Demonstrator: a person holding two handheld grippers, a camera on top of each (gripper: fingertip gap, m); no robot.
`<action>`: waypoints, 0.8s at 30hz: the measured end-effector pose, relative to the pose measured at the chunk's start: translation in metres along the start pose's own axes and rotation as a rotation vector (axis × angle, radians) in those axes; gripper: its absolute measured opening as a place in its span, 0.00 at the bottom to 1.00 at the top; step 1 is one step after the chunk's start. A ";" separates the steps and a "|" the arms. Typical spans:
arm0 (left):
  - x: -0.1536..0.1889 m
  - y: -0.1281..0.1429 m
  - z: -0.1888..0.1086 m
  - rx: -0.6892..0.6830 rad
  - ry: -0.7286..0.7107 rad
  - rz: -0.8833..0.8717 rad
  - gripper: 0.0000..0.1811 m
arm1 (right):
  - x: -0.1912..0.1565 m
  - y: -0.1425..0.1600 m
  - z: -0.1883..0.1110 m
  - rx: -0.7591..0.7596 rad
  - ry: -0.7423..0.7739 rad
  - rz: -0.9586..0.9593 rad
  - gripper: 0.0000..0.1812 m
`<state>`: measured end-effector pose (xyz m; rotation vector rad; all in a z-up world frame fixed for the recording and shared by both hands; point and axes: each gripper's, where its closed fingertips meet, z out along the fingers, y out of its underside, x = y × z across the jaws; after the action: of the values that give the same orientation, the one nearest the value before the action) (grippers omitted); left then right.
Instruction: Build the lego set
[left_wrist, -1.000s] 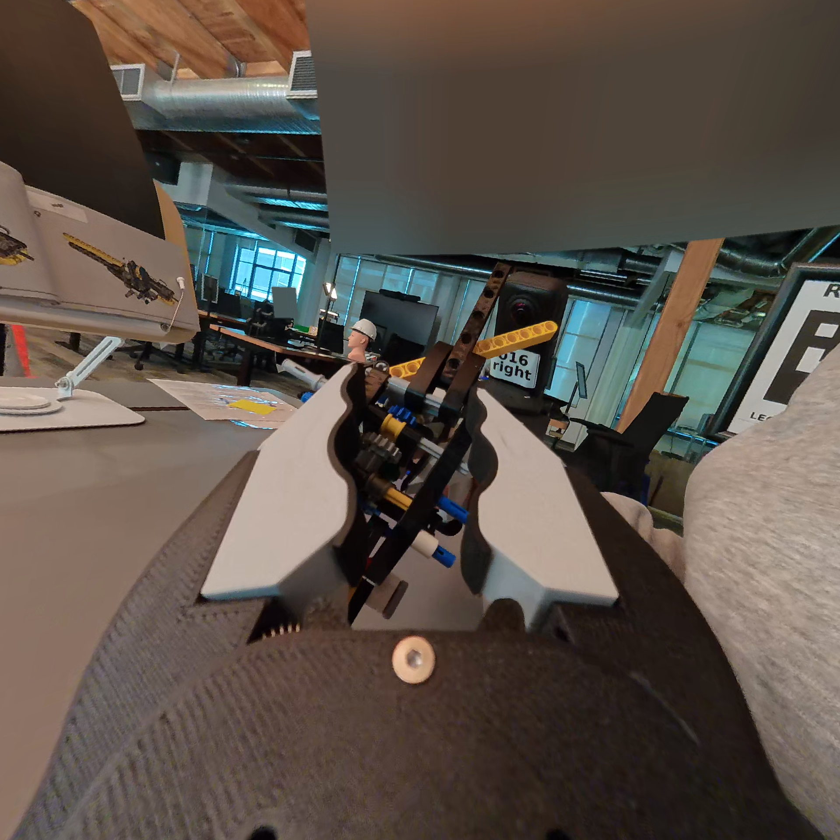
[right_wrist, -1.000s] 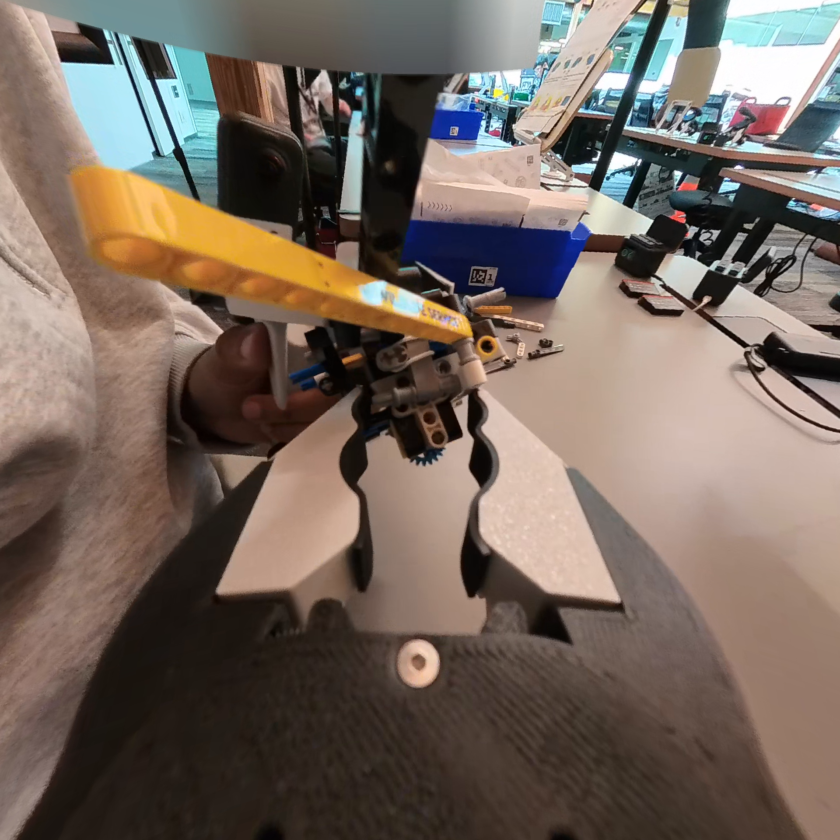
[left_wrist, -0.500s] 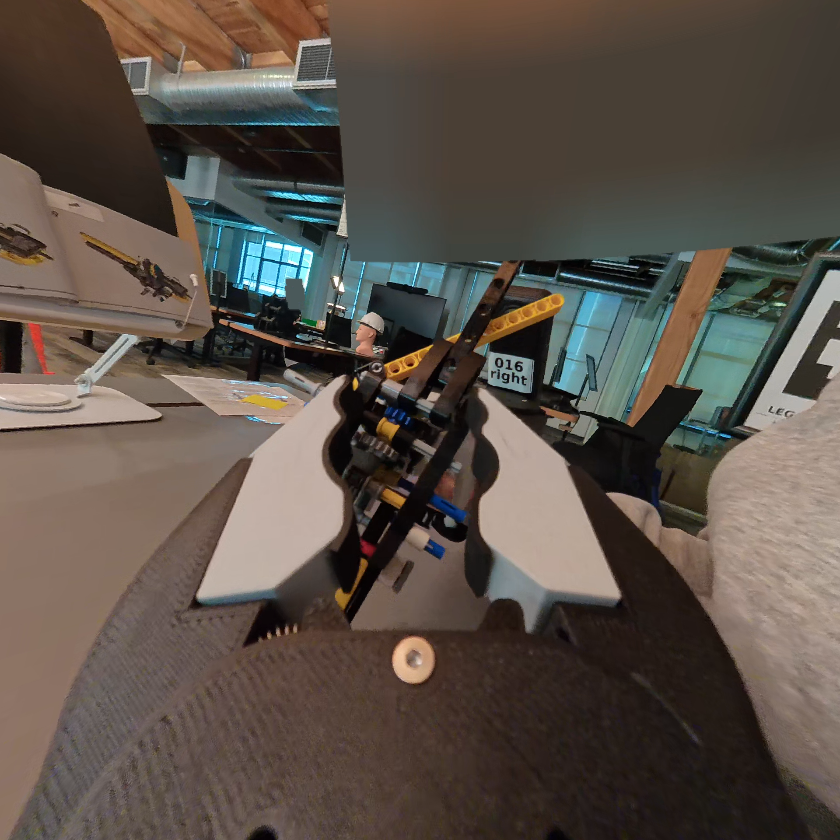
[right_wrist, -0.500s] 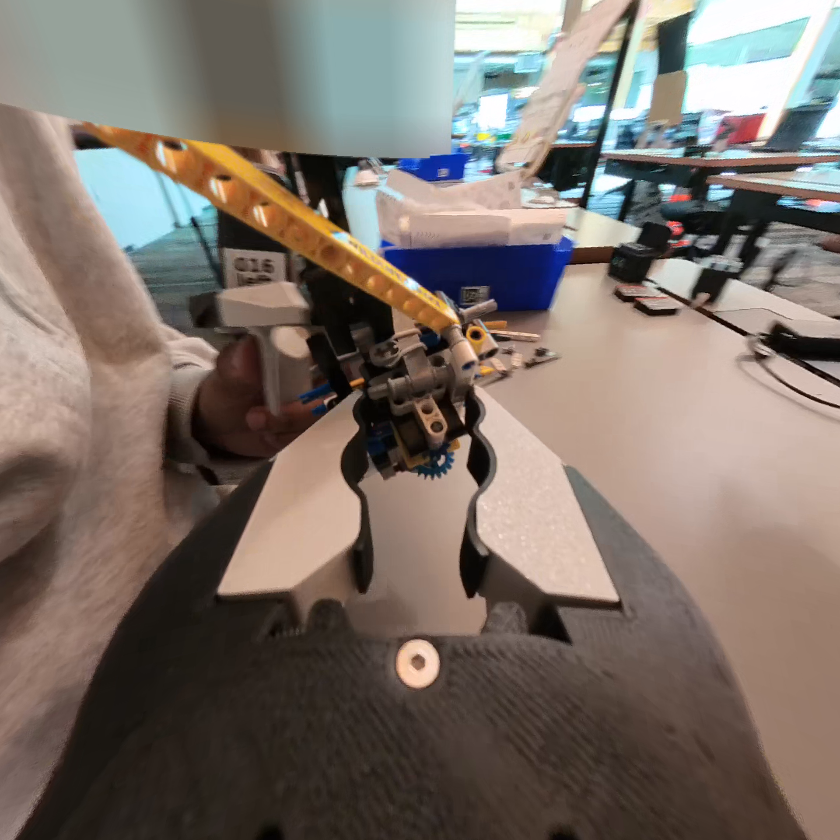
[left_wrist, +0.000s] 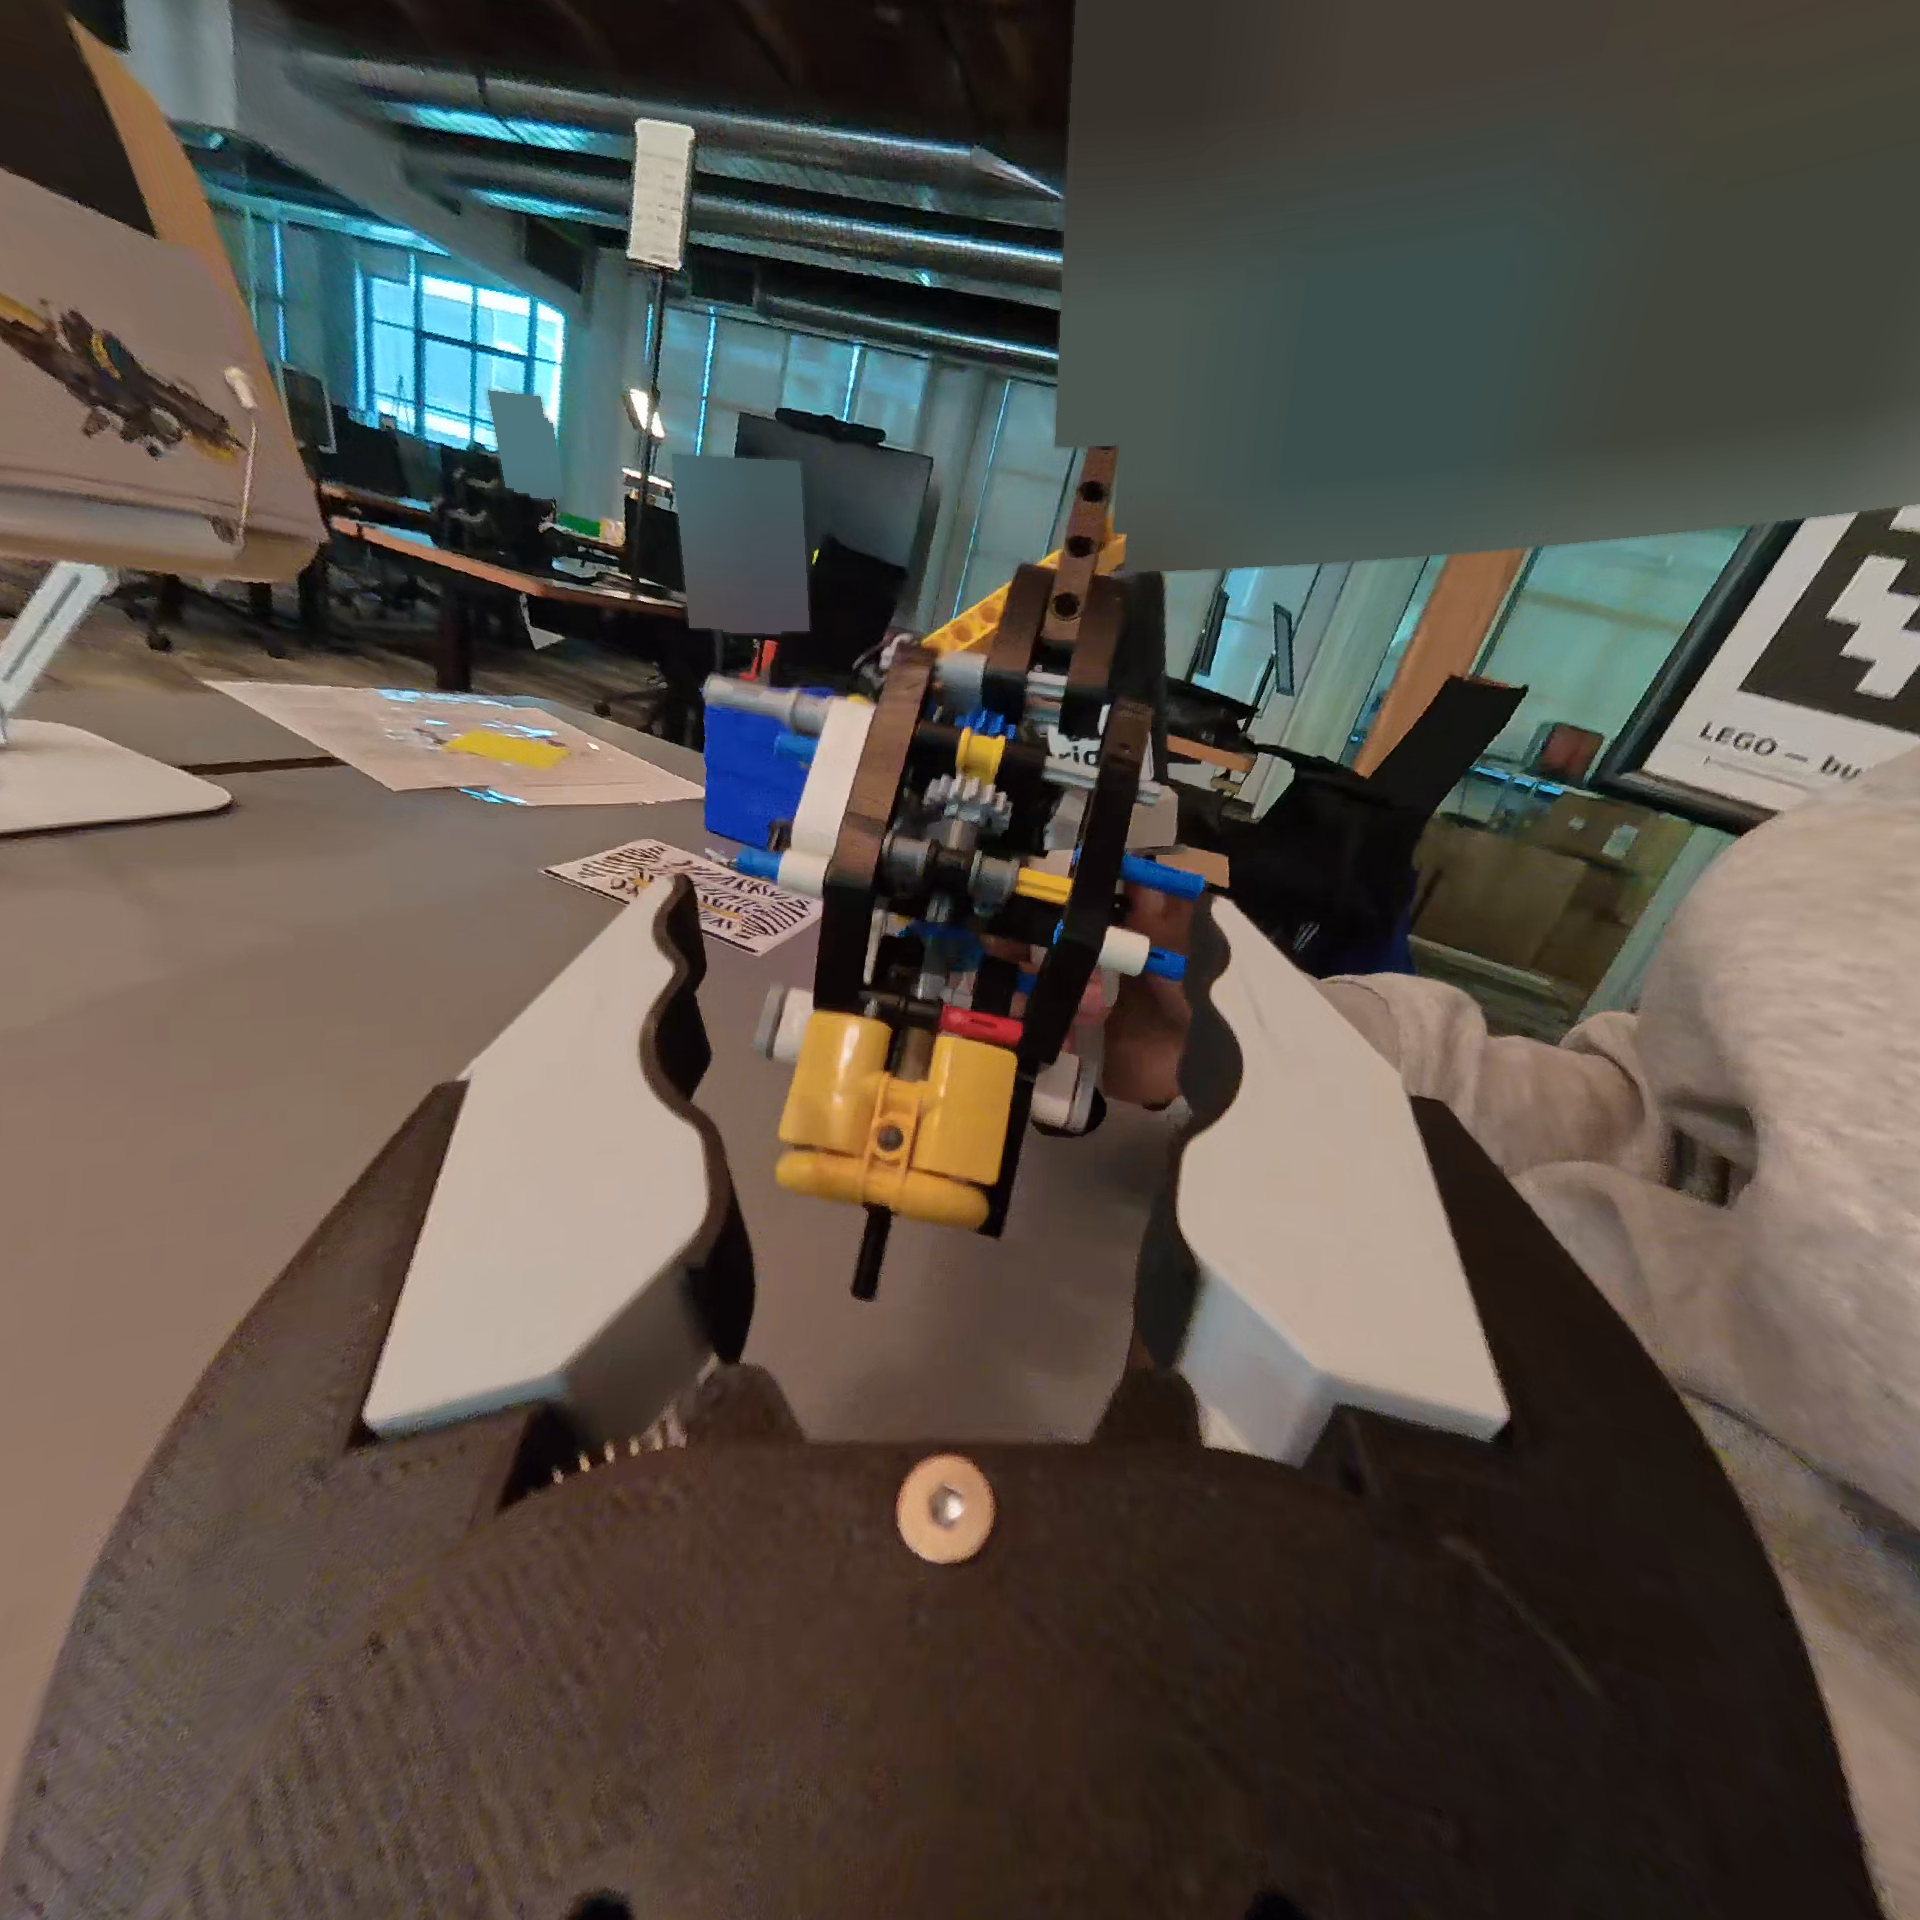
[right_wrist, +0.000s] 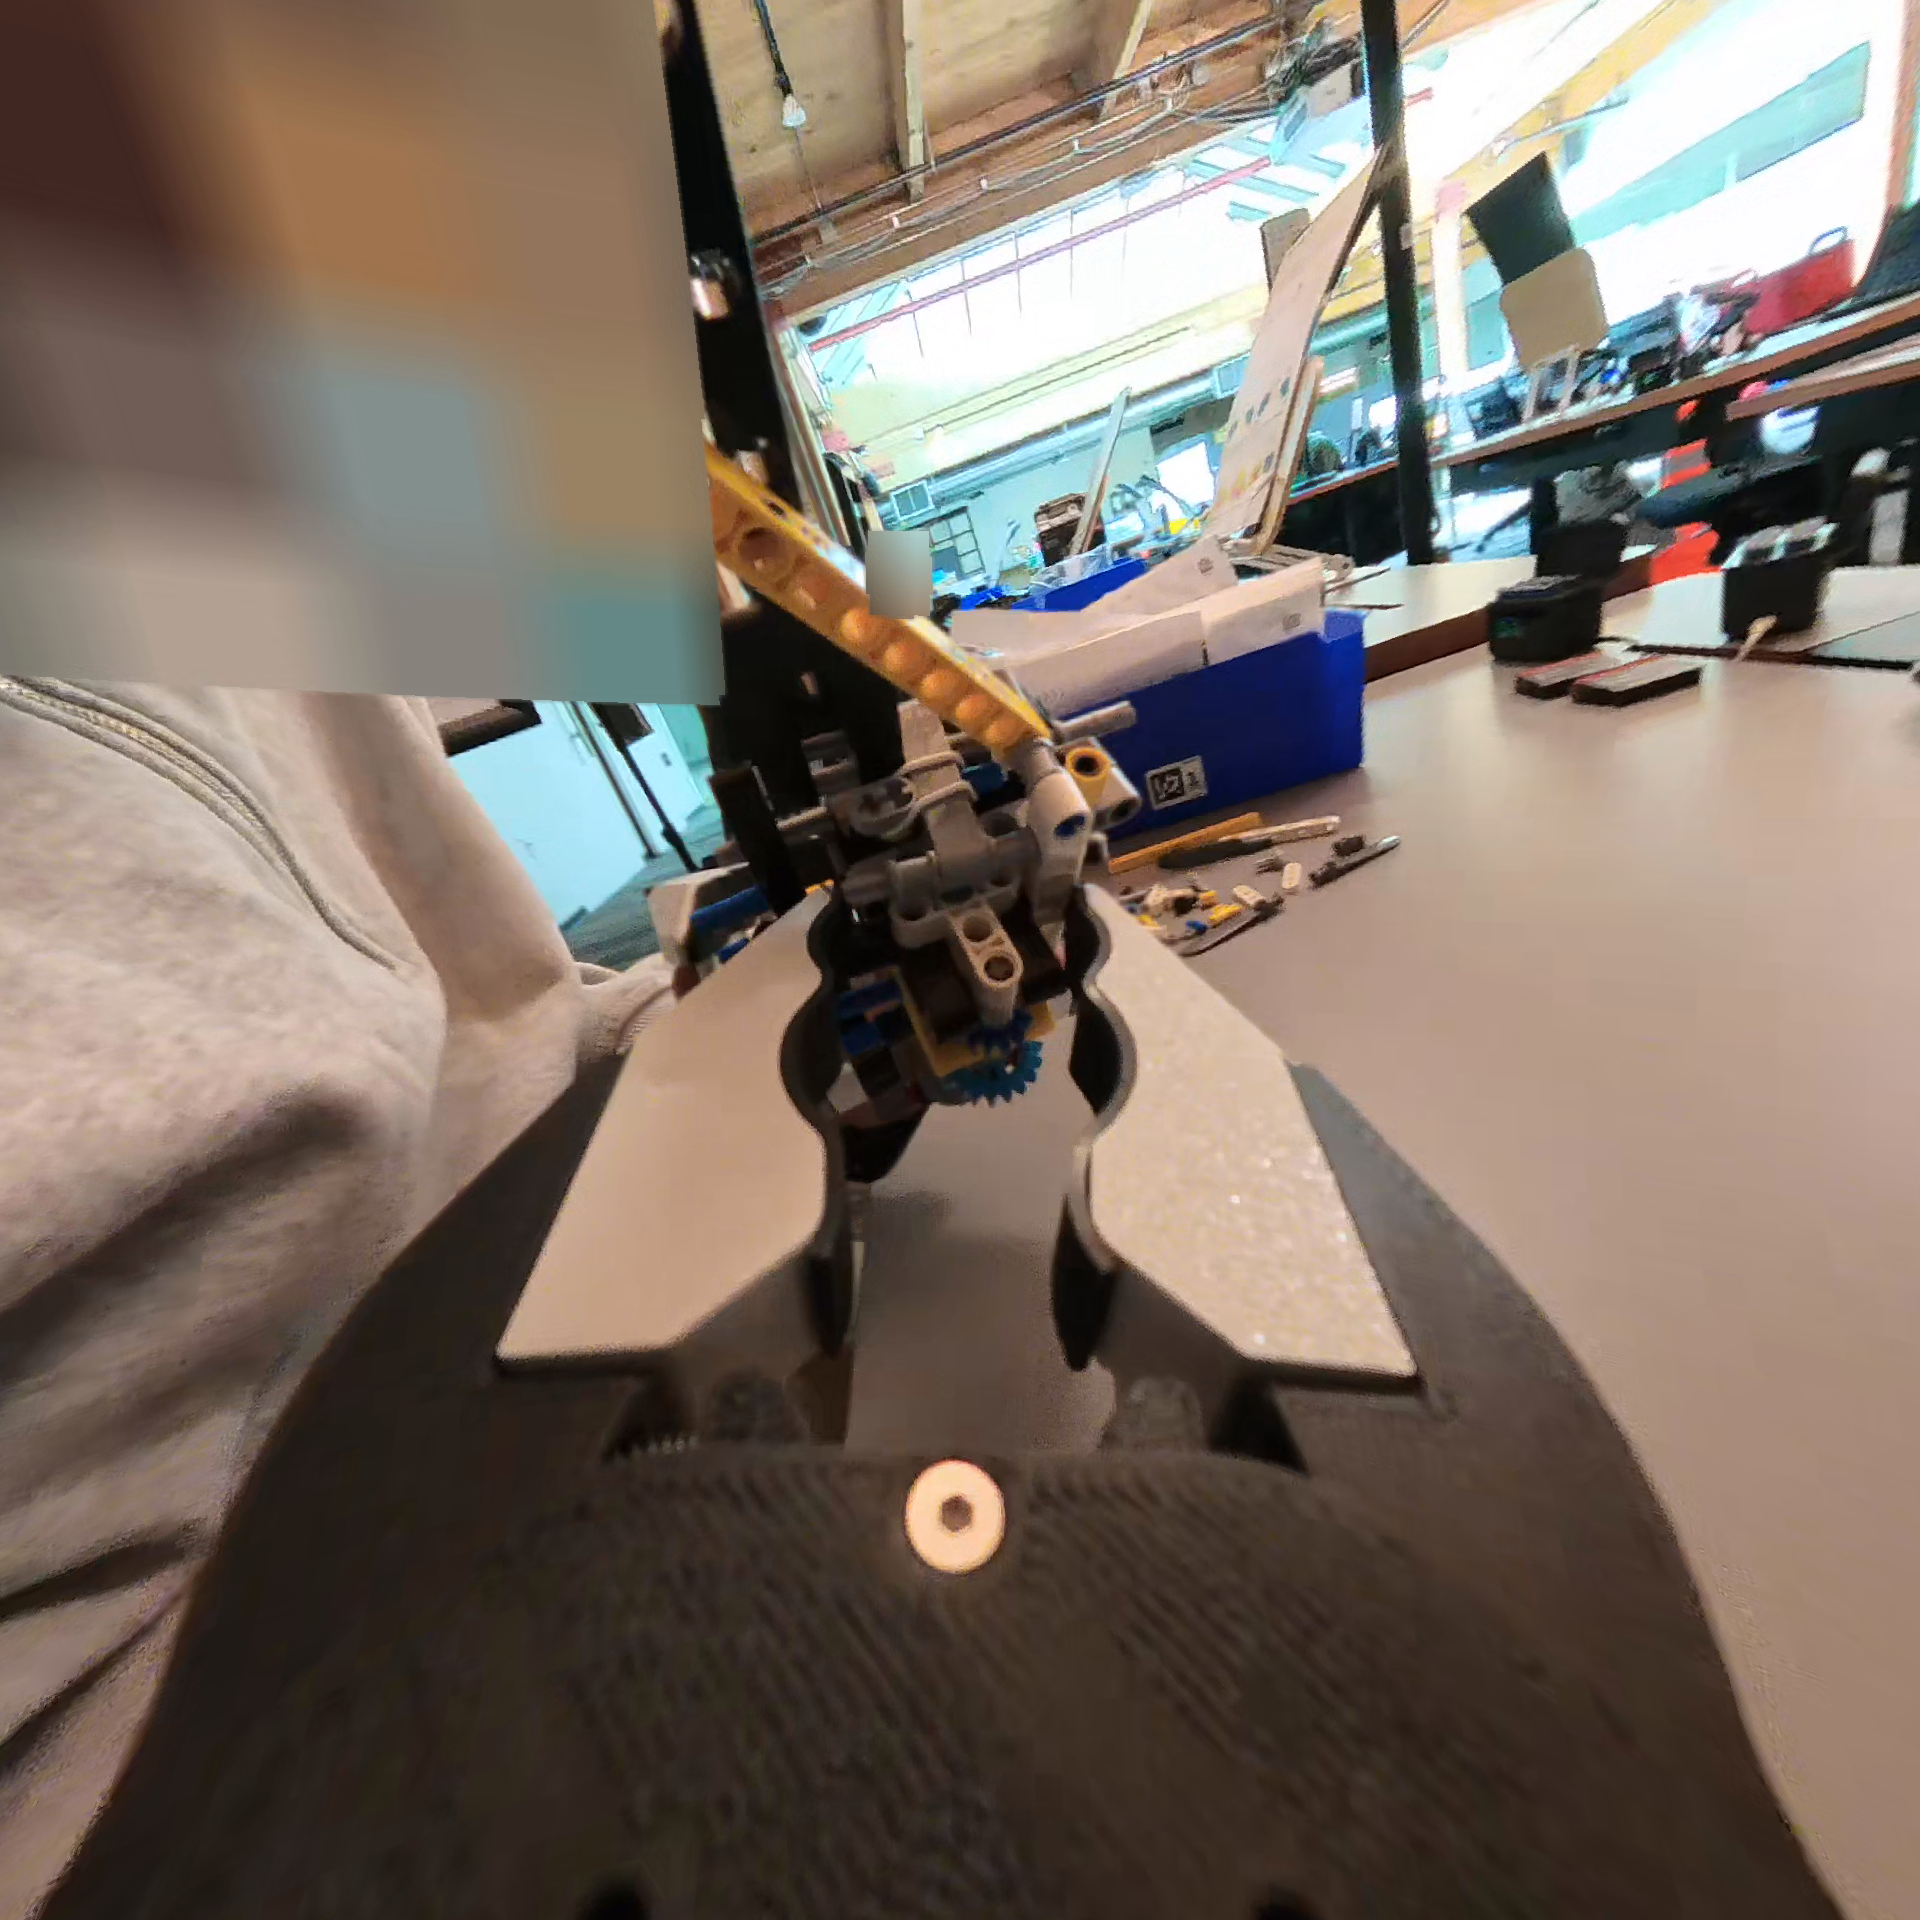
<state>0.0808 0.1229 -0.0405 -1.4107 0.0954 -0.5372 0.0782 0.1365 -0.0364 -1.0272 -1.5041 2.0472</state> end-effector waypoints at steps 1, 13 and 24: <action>0.002 0.001 0.000 -0.004 -0.002 0.028 0.50 | 0.000 0.003 0.000 0.001 -0.007 0.020 0.22; -0.009 0.030 0.005 -0.192 -0.045 0.065 0.51 | 0.016 0.037 -0.002 -0.040 0.014 0.203 0.22; -0.035 0.072 -0.010 -0.473 -0.102 0.121 0.51 | 0.042 0.114 -0.032 -0.546 0.277 0.381 0.27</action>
<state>0.0680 0.1324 -0.1192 -1.8767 0.2358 -0.3522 0.0869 0.1468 -0.1614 -1.8442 -1.8658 1.6355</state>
